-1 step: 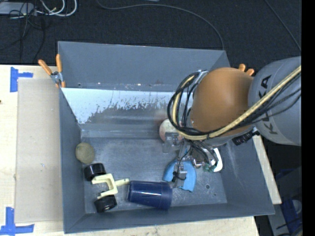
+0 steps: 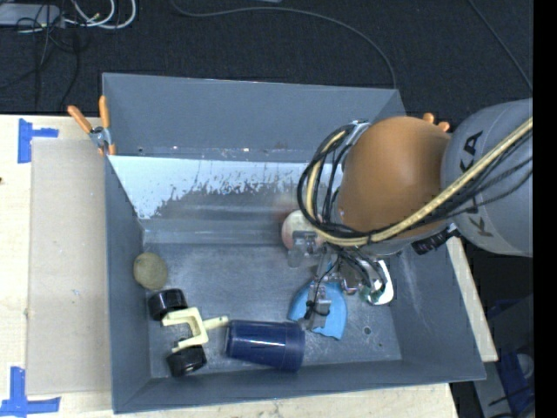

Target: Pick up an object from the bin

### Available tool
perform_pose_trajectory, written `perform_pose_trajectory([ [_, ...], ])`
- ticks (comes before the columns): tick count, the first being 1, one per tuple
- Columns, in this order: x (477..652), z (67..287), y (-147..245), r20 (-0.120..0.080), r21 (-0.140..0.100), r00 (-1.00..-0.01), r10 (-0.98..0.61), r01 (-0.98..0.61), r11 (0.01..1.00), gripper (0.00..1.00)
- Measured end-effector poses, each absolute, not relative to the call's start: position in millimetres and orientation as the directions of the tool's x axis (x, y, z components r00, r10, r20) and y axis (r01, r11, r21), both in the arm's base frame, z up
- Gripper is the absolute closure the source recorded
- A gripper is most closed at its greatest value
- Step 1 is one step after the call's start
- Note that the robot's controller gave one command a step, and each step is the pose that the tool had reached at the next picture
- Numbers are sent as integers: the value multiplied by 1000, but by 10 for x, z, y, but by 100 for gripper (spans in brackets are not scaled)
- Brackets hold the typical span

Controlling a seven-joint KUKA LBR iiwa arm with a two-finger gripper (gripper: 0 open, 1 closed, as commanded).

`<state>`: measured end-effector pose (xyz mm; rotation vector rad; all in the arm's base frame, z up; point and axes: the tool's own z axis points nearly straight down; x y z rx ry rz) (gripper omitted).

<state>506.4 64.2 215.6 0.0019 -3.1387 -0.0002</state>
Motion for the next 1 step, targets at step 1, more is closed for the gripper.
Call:
perform_pose_trajectory([
  [1, 4936, 1454, 791, 4, 0, -1000, 31, 31, 1000, 0],
])
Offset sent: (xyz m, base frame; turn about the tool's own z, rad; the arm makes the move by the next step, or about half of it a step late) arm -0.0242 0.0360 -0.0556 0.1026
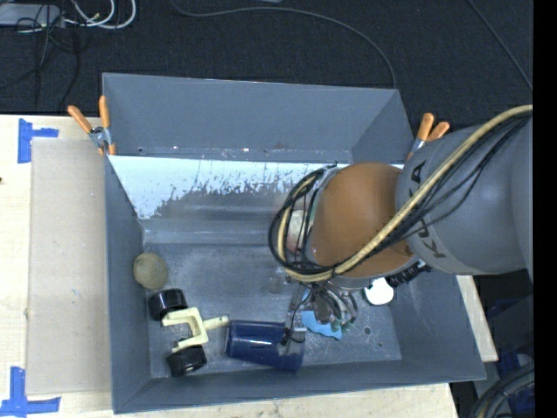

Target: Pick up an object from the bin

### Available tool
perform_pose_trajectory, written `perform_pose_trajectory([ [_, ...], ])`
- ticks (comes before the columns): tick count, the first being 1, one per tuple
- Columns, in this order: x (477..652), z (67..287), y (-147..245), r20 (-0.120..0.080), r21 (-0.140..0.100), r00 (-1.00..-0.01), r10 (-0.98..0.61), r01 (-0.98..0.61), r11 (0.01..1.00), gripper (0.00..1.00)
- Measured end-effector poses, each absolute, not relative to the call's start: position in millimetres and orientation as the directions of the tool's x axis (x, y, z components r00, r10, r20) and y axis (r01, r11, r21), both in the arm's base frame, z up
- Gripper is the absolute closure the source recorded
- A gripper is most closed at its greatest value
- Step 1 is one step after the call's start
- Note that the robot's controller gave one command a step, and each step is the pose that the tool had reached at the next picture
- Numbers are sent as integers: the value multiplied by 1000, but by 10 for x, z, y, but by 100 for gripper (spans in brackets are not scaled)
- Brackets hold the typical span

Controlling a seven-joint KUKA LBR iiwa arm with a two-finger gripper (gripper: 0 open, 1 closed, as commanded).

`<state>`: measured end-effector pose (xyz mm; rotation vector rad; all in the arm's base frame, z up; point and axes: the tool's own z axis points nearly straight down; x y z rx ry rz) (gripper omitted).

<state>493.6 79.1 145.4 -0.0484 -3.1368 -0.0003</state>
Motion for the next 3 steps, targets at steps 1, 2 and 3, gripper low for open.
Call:
perform_pose_trajectory([
  [1, 4871, 1183, 869, 12, -1, -998, 57, 57, 998, 0],
  [2, 4702, 1496, 941, 6, 0, -1000, 2, 2, 1000, 0],
  [3, 4769, 692, 843, 8, -1, -983, 184, 184, 983, 0],
])
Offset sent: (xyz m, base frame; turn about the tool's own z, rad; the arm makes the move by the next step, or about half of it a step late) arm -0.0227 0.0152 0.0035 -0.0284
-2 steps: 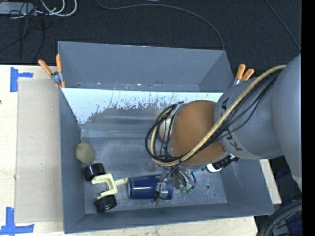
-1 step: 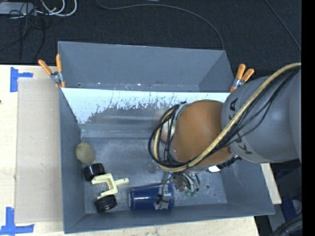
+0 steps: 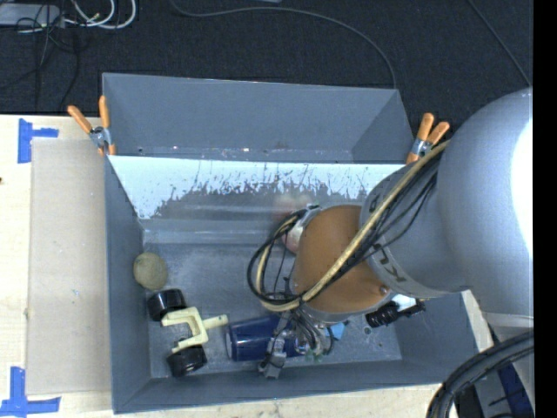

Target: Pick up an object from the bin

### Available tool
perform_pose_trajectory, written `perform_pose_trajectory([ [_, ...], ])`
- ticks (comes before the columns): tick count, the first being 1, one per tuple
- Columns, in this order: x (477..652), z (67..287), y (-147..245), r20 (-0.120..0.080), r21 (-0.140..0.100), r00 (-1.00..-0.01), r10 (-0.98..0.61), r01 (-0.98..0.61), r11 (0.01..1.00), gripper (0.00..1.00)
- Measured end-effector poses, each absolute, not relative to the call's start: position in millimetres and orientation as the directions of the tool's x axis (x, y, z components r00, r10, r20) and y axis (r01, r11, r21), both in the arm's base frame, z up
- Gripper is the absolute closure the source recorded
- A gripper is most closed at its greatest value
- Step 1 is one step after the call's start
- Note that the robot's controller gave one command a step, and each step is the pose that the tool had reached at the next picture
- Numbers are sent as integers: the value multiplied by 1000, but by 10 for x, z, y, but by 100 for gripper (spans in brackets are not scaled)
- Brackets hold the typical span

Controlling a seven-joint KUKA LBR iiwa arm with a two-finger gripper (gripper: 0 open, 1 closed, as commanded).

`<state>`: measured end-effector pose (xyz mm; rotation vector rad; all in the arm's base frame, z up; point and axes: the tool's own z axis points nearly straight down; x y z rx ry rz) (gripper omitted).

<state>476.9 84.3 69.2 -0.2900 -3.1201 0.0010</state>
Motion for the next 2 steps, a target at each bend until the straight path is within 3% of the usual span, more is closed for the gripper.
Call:
perform_pose_trajectory([
  [1, 4713, 705, 1158, -1, 2, -1000, -6, -6, 1000, 100],
  [2, 4713, 705, 1157, -1, 2, -1000, -6, -6, 1000, 100],
])
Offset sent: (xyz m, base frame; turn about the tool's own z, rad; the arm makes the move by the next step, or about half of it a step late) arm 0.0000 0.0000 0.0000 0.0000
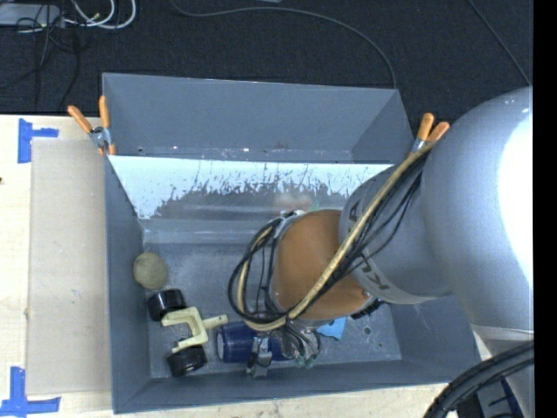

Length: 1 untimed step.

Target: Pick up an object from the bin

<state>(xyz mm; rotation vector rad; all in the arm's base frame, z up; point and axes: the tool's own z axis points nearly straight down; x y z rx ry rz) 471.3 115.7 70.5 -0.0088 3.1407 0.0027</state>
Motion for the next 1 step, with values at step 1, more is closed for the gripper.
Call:
perform_pose_trajectory([
  [1, 4713, 708, 1156, -1, 2, -1000, -5, -5, 1000, 100],
])
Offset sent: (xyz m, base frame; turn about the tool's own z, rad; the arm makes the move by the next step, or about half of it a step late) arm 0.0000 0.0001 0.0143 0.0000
